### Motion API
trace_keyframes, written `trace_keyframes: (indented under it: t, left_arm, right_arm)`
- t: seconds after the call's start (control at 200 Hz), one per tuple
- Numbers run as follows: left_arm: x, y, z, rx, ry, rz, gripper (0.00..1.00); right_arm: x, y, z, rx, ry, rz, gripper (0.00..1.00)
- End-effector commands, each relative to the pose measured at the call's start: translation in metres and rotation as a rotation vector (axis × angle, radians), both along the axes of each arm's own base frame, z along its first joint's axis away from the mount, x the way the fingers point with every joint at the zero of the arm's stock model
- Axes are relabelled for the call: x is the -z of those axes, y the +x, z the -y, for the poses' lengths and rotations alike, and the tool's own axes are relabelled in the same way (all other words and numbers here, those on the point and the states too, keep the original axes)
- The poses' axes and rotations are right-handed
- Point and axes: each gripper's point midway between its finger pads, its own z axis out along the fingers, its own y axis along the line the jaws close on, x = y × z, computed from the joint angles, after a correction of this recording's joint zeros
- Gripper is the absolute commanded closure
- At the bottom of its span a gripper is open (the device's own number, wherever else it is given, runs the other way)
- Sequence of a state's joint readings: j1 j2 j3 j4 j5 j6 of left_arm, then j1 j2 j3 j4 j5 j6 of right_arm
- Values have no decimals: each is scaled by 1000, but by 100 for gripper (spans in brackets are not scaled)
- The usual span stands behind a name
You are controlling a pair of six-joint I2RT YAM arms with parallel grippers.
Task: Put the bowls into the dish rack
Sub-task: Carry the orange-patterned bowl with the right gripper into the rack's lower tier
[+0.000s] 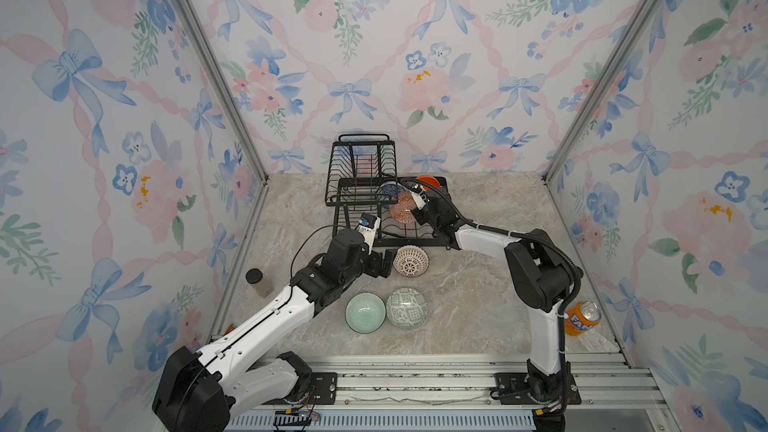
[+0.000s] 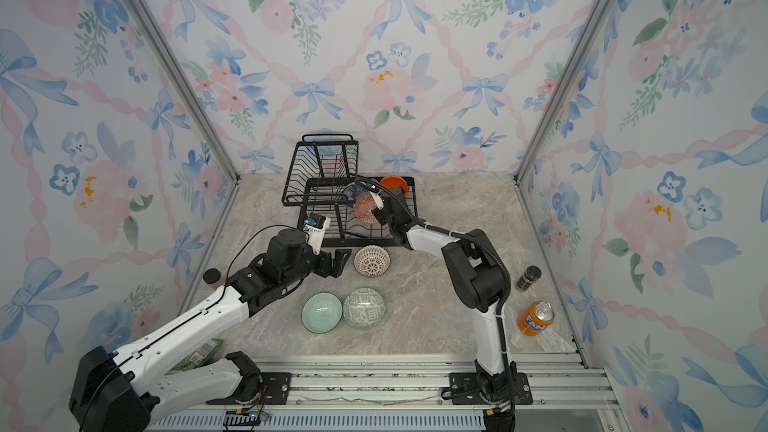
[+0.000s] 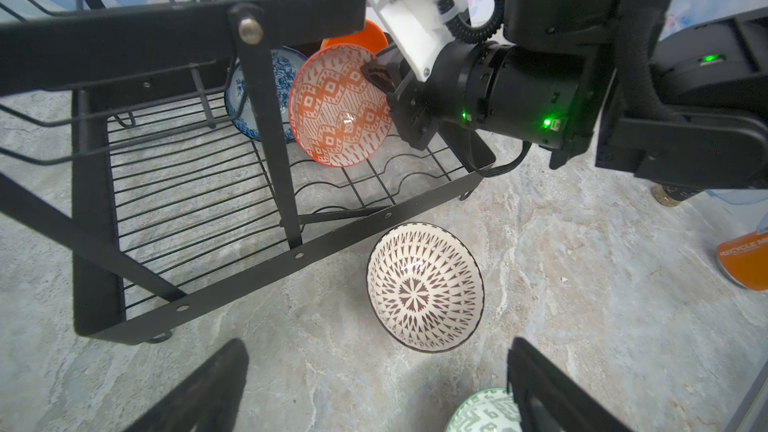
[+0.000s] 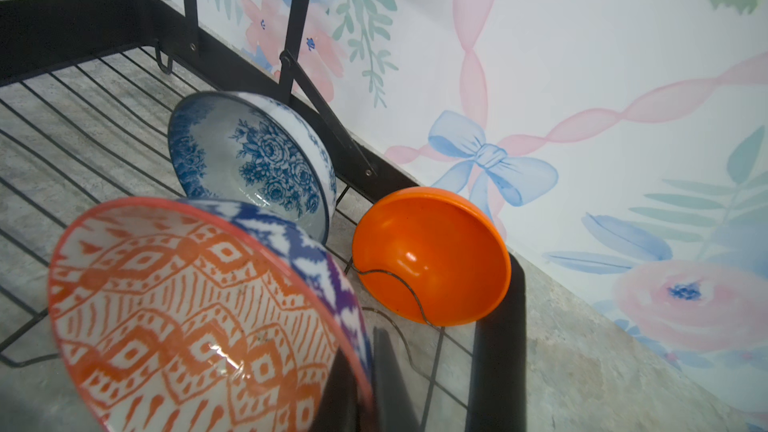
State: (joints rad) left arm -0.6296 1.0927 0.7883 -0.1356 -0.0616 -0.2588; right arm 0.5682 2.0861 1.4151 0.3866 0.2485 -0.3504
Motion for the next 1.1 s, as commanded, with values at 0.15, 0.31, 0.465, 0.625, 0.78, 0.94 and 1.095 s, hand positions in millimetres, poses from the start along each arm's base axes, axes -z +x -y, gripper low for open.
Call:
trace_keyframes:
  t: [0.15,0.31,0.465,0.625,0.78,0.94,1.095]
  left_arm:
    - [13,-4,-8,-8,29,-50,2]
    - [11,-4,-14,-22,35,-48,2]
    - [8,-3,-19,-35,38,-42,2]
    - [9,-3,-21,-36,40,-48,2]
    - [7,-2,-22,-39,41,-44,2]
    - [6,-2,-23,-39,42,-44,2]
    - [7,-2,-23,-39,44,-47,2]
  right_arm:
    - [-31,13,-30,-44,30,166,100]
    - [-30,15,-37,-57,41,194,100]
    - [-28,16,-45,-77,52,220,100]
    - [-24,19,-52,-89,38,251,100]
    - [-21,22,-56,-101,23,284,100]
    - [-20,23,-61,-126,10,329,100]
    - [-14,19,-69,-179,-7,364,100]
